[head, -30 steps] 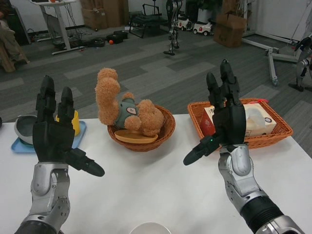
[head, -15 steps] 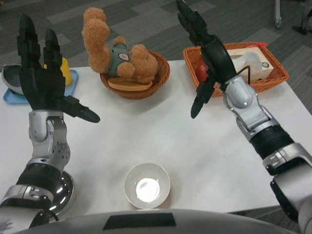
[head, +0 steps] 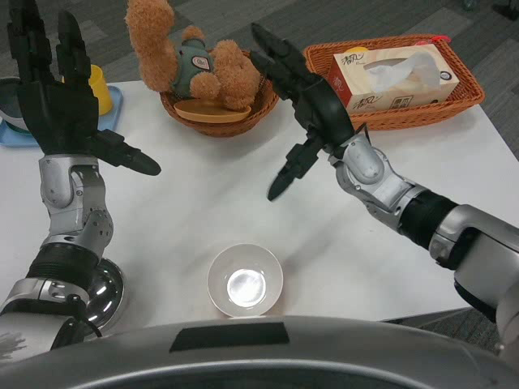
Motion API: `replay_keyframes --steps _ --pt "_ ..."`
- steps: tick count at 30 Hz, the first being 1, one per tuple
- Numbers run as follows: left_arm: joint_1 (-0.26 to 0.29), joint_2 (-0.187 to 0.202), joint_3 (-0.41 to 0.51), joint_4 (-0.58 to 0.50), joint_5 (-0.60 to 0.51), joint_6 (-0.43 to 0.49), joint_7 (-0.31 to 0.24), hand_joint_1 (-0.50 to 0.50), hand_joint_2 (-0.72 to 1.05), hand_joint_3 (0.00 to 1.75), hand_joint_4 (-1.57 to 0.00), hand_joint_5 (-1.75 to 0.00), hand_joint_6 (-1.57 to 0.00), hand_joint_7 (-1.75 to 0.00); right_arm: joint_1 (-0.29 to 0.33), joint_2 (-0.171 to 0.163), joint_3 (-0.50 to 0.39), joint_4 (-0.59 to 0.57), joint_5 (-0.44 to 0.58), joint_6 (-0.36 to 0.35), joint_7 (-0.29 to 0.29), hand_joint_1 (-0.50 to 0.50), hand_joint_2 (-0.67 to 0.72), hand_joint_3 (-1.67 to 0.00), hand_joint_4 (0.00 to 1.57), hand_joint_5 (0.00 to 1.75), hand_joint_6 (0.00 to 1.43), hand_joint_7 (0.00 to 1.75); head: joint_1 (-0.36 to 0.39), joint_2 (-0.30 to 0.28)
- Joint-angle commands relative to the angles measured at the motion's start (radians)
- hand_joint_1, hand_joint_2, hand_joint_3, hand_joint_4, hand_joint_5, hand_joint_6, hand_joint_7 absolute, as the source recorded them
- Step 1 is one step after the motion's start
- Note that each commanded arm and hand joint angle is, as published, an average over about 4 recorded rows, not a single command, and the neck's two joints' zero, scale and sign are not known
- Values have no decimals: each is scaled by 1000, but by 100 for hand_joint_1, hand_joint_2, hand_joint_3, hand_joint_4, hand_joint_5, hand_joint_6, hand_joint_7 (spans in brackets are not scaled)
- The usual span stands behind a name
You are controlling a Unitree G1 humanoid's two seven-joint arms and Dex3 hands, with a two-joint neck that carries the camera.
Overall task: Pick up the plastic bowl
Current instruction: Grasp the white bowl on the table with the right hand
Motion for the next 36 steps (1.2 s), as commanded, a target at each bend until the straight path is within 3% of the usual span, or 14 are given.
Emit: replay_keyframes --steps 1,6,12,13,14,16,17,18,20,22,27,31,36 --pt "-4 4 -7 3 -6 -5 2 -50 -55 0 0 0 0 0 -13 46 53 68 94 -140 -109 -46 -54 -79 151 131 0 0 0 3" --pt "2 4 -6 1 -10 -8 3 -50 -55 0 0 0 0 0 -13 85 27 101 134 -172 -115 -46 -54 -79 157 116 0 0 9 7" --pt "7 4 -4 1 -20 -10 2 -50 -55 0 0 0 0 0 -14 89 19 94 155 -146 -98 -46 -48 -79 157 92 0 0 31 10" --pt "8 4 -4 2 -23 -11 2 -50 -57 0 0 0 0 0 -16 85 19 82 151 -121 -90 -46 -45 -75 157 70 0 0 40 10" --pt "8 4 -3 3 -24 -12 2 -50 -59 0 0 0 0 0 -17 82 19 72 145 -100 -82 -46 -35 -65 147 46 0 0 51 10" --pt "8 4 -1 6 -25 -13 2 -50 -59 0 0 0 0 0 -22 72 16 46 125 -25 -22 -46 -10 -38 93 2 0 0 57 7" --pt "8 4 0 8 -25 -13 2 -50 -57 0 0 0 0 0 -25 67 8 33 110 15 21 -45 1 -28 57 0 0 0 60 5" --pt "8 4 0 10 -25 -13 2 -50 -55 0 0 0 0 0 -27 62 1 20 95 55 63 -44 6 -24 31 0 0 0 61 3" --pt "8 4 1 15 -25 -13 2 -50 -57 0 0 0 0 0 -32 53 -17 -4 53 122 123 -40 15 -20 7 0 0 0 64 -1" --pt "8 4 1 20 -27 -13 2 -50 -59 0 0 0 0 0 -41 41 -37 -32 -16 196 183 -36 25 -16 0 0 0 0 62 -6" --pt "7 8 0 37 -32 -13 3 -50 -59 0 0 0 0 0 -97 -11 -66 -102 -271 374 333 -32 28 -16 0 0 0 0 52 -17" --pt "0 14 -2 52 -32 -13 3 -50 -55 0 0 0 0 0 -146 -50 -32 -139 -444 421 393 -29 23 -16 0 0 0 0 52 -29" --pt "-11 25 1 72 -32 -4 3 -50 -55 0 0 0 0 0 -219 -96 87 -196 -590 421 427 -26 20 -16 1 0 0 0 61 -51"
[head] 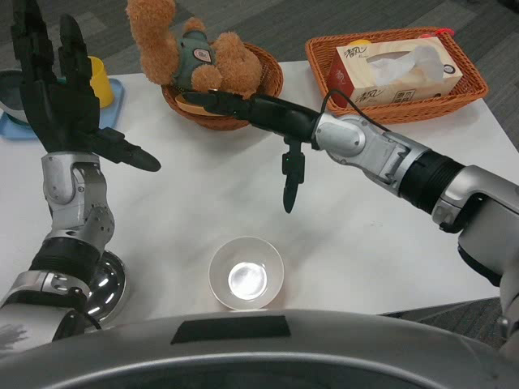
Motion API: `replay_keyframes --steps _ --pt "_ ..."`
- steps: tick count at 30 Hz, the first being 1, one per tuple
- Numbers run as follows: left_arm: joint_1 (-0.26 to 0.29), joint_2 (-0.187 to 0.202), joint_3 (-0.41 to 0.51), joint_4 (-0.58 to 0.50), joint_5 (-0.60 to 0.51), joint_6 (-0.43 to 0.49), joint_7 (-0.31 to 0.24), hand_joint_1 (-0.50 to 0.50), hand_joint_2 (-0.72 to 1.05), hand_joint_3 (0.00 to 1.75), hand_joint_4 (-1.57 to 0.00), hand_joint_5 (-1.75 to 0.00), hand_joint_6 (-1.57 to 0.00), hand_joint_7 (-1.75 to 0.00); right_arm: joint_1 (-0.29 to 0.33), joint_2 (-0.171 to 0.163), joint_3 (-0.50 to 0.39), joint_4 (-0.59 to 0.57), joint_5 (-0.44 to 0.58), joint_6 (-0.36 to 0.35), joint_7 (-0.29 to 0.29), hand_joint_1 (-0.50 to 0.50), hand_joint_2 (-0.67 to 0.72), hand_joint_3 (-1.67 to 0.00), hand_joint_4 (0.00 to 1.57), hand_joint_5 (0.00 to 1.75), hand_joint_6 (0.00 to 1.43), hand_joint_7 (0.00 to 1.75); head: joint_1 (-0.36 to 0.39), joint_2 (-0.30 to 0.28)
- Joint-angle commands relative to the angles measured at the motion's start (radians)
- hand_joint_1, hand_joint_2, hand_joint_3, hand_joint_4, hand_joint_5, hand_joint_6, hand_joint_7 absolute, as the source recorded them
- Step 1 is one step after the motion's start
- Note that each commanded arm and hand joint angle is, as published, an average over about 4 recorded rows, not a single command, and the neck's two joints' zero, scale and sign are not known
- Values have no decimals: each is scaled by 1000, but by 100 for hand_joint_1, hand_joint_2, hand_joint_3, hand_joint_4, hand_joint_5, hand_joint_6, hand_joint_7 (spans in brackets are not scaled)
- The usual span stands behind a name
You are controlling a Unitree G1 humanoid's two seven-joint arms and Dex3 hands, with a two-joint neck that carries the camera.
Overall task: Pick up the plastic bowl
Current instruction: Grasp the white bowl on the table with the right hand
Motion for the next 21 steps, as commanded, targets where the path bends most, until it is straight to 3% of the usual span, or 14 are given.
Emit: replay_keyframes --steps 1,7,11,16,21 --pt "-14 18 9 20 -4 7 3 -50 -55 0 0 0 0 0 -65 -41 99 -59 -106 5 33 -25 19 -16 1 0 0 0 5 -16" --pt "-38 58 28 52 -5 55 3 -50 -55 0 0 0 0 0 -182 -124 281 -219 -322 16 43 -25 11 -16 1 0 0 0 -8 -37" --pt "-58 93 26 76 -9 84 2 -50 -55 0 0 0 0 0 -246 -136 411 -303 -420 27 28 -25 15 -16 2 0 0 0 -23 -58" --pt "-88 152 2 122 -50 100 1 -50 -55 0 0 0 0 0 -213 -67 457 -336 -508 36 -9 -25 22 -16 3 0 1 0 -7 -75" --pt "-100 202 -9 141 -70 107 -1 -50 -55 0 0 0 0 0 -184 8 464 -308 -543 65 -5 -23 22 -16 3 0 2 5 -6 -76"
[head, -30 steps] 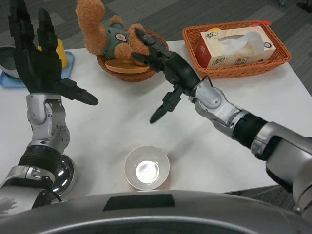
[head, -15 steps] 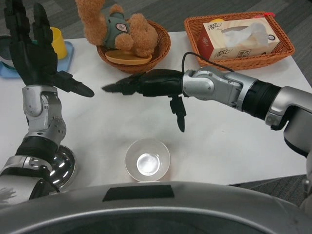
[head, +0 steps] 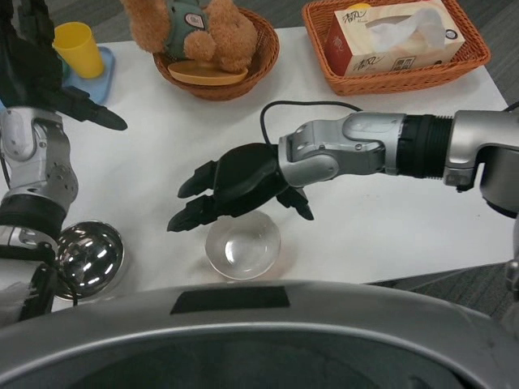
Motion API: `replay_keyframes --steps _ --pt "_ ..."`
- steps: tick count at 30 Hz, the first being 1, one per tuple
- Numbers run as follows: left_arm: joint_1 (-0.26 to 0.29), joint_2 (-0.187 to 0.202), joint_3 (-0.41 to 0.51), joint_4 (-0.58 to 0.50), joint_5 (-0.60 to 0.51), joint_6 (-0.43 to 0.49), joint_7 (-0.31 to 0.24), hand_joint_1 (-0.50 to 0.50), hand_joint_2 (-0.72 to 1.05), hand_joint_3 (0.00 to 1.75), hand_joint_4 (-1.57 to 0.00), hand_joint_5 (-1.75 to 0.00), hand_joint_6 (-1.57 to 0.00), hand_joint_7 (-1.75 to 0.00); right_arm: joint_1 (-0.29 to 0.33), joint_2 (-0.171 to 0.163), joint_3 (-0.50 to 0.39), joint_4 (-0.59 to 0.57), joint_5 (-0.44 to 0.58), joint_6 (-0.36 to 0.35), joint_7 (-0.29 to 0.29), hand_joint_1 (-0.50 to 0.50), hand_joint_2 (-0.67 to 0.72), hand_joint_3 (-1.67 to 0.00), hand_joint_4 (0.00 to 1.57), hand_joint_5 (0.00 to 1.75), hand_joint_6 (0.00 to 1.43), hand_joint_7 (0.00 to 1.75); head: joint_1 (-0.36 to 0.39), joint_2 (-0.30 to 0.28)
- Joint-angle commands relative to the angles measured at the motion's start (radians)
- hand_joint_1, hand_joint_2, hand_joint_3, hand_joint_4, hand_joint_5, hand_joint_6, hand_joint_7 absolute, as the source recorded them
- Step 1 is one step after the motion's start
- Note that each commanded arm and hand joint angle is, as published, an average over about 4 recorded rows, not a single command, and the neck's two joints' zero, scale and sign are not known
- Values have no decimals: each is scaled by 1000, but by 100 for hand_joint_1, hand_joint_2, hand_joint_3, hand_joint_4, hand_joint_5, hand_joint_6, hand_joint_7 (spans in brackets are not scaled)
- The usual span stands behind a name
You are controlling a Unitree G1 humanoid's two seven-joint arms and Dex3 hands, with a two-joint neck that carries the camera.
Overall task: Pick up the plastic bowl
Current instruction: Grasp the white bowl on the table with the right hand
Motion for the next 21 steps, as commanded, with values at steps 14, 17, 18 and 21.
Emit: replay_keyframes --steps 14,17,18,21 --pt "-32 119 -23 95 -60 7 -2 -50 -64 0 0 0 0 0 38 193 45 181 -189 42 -4 -21 22 -16 3 0 3 14 18 23" --pt "-35 128 -36 99 -66 8 -4 -50 -59 0 0 0 0 0 19 194 85 184 -182 45 -6 -23 25 -16 3 0 3 14 16 24" --pt "-34 131 -38 99 -68 8 -4 -50 -59 0 0 0 0 0 13 192 97 179 -179 48 -5 -24 27 -16 3 0 3 14 15 25" --pt "-31 138 -41 99 -74 8 -6 -50 -64 0 0 0 0 0 -2 179 122 152 -169 68 0 -25 31 -16 3 0 2 14 17 26"
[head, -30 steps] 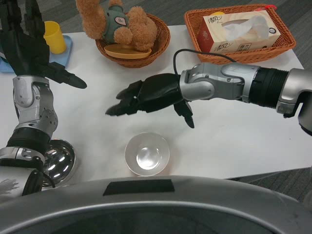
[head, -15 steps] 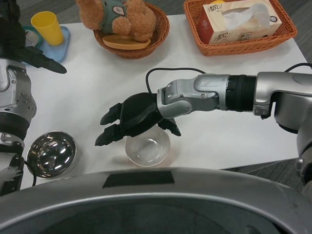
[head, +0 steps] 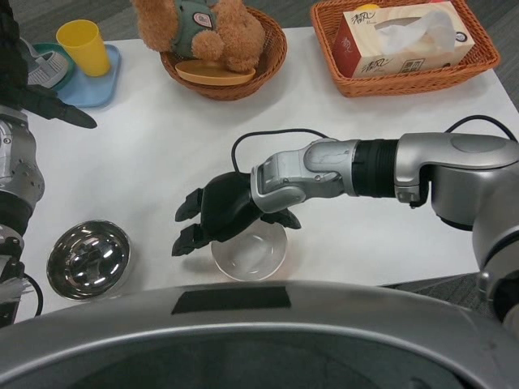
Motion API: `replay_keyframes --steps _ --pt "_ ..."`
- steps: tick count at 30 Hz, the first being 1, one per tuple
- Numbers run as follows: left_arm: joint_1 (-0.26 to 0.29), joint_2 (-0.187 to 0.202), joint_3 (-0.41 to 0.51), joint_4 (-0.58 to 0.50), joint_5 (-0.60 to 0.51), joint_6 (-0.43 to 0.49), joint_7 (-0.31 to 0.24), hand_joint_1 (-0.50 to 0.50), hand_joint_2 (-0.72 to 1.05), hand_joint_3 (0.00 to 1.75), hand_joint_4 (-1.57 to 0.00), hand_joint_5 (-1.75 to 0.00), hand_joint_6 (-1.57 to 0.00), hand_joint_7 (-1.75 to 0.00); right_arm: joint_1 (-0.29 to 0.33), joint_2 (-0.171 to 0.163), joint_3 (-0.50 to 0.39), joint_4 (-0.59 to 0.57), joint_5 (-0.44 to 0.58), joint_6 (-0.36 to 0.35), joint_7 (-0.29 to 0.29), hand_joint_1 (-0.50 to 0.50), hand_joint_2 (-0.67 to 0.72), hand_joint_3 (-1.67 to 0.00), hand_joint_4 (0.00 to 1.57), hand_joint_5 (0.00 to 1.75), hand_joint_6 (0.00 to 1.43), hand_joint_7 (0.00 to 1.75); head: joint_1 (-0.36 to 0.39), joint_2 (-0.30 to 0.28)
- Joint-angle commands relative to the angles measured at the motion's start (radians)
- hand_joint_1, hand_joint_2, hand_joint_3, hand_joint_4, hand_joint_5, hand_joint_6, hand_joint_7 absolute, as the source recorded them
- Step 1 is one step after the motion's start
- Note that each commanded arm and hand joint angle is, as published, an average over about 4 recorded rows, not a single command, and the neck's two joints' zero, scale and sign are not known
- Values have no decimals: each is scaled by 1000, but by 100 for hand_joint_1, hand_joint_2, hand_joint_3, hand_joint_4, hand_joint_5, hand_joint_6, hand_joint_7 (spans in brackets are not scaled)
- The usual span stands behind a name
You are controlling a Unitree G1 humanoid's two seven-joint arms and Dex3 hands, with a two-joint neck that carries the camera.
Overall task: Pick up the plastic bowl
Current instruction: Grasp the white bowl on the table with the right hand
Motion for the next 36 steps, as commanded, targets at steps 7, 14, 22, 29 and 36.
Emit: replay_keyframes --steps 7,14,22,29,36 --pt "-1 25 0 3 -15 5 -4 -50 -59 0 0 0 0 0 -28 -48 24 -101 15 87 38 -25 34 -16 3 0 2 14 0 -16" --pt "-1 32 -3 10 -20 5 -4 -50 -64 0 0 0 0 0 -9 -74 8 -153 13 124 53 -28 34 -16 3 0 3 14 -4 -46" --pt "-20 44 -59 46 -42 5 -7 -50 -64 0 0 0 0 0 57 -67 -6 -118 35 122 53 -29 34 -16 3 0 2 5 2 -99" --pt "-27 53 -82 53 -48 5 -8 -50 -64 0 0 0 0 0 77 -30 3 -23 92 81 56 -25 34 -16 1 0 1 7 11 -115" --pt "-24 55 -82 52 -53 5 -8 -50 -64 0 0 0 0 0 77 -26 9 -9 110 77 57 -25 23 -16 0 0 3 14 10 -116"
